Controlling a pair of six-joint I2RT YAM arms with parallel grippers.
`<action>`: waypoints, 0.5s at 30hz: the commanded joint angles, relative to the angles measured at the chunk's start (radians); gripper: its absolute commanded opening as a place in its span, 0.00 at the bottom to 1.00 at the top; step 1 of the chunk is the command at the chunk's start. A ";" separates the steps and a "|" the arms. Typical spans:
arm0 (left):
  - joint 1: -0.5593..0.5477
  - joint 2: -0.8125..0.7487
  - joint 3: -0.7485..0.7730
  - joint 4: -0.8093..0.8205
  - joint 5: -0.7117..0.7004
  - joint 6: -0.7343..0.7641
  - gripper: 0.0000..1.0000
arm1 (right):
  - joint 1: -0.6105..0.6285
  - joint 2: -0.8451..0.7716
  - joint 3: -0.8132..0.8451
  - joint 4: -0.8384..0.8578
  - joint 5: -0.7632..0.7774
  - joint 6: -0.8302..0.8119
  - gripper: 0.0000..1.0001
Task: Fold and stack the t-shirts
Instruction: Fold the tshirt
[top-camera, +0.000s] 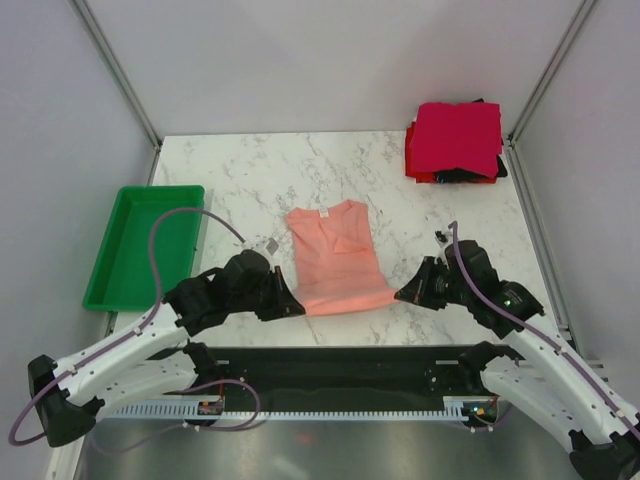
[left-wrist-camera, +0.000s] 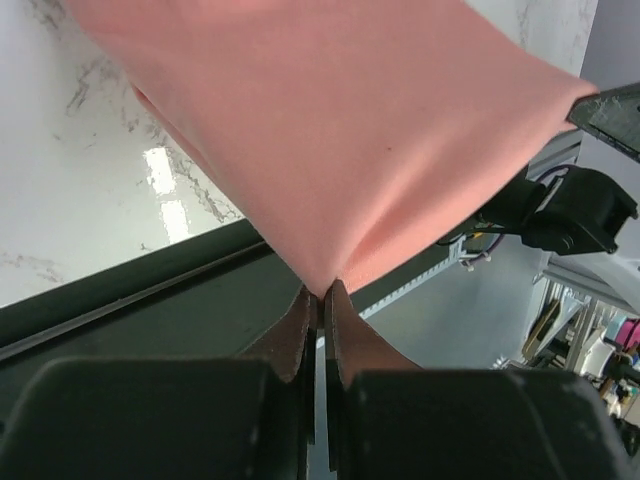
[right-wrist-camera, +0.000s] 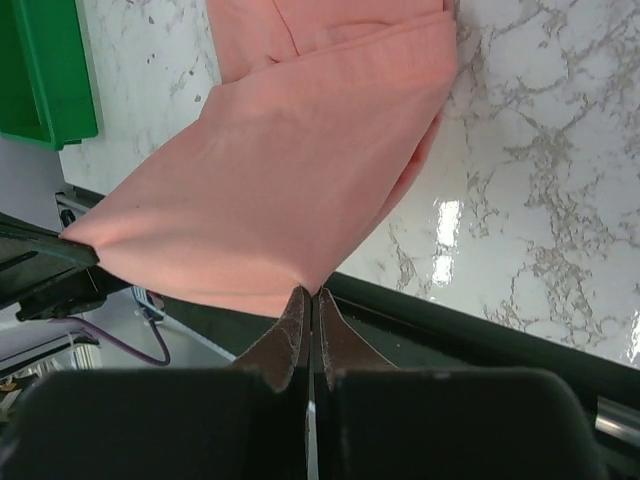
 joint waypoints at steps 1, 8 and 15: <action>-0.008 -0.030 0.093 -0.144 -0.094 -0.075 0.02 | 0.004 -0.004 0.075 -0.125 0.089 0.032 0.00; 0.053 0.143 0.283 -0.233 -0.242 -0.009 0.02 | 0.001 0.267 0.328 -0.132 0.230 -0.116 0.00; 0.248 0.290 0.350 -0.197 -0.136 0.079 0.02 | -0.045 0.530 0.505 -0.110 0.302 -0.233 0.00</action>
